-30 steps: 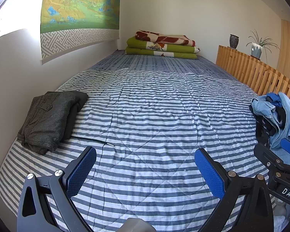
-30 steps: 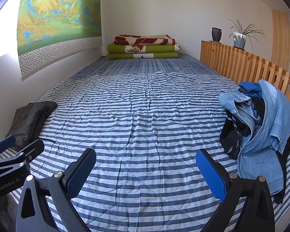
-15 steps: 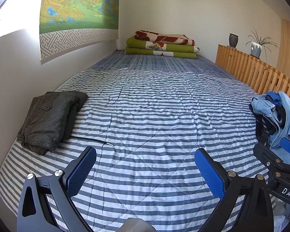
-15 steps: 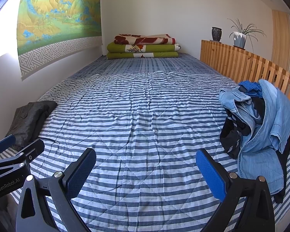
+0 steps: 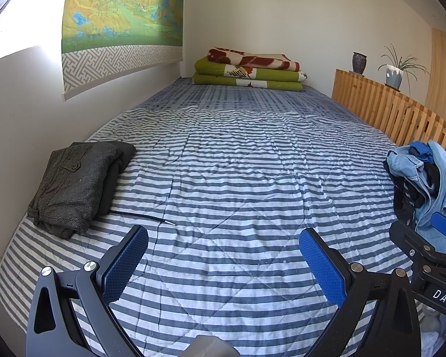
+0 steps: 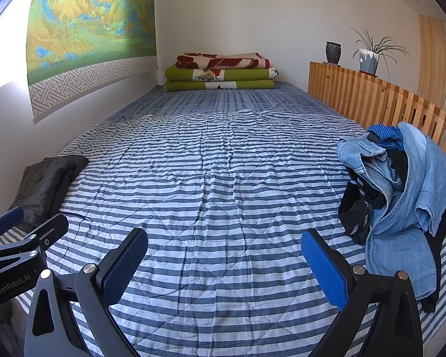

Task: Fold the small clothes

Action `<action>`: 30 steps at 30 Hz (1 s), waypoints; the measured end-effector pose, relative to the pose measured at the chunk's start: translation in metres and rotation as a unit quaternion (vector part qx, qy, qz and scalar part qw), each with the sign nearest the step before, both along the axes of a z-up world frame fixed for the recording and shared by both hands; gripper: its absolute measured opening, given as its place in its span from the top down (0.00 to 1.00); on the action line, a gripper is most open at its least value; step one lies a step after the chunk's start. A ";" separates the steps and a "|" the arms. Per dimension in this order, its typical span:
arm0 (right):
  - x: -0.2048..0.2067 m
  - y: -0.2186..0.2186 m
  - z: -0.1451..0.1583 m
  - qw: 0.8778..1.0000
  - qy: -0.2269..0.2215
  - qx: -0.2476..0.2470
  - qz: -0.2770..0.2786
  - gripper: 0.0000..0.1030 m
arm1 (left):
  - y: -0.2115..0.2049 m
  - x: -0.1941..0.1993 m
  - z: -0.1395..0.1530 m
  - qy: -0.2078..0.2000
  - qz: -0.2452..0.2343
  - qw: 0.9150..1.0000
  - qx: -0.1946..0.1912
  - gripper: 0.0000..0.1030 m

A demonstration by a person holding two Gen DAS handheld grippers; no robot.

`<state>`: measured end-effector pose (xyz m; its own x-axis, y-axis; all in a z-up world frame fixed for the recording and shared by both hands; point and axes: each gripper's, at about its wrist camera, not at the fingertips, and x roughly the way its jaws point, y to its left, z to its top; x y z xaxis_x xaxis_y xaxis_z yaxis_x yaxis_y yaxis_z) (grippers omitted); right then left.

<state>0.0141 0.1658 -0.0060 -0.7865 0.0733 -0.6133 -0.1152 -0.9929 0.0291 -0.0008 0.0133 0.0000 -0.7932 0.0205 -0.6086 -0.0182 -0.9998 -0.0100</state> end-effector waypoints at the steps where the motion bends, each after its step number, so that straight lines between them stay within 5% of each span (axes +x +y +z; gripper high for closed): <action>1: 0.000 0.000 0.000 1.000 -0.001 0.000 0.000 0.02 | 0.000 0.000 0.000 0.000 0.000 1.000 -0.001 0.00; 30: 0.000 -0.001 -0.001 1.000 -0.004 0.000 0.002 0.02 | 0.000 -0.001 0.000 -0.002 -0.001 1.000 -0.003 0.00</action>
<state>0.0137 0.1651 -0.0072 -0.7821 0.0713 -0.6190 -0.1122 -0.9933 0.0273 -0.0020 0.0131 0.0000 -0.7913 0.0193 -0.6111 -0.0212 -0.9998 -0.0041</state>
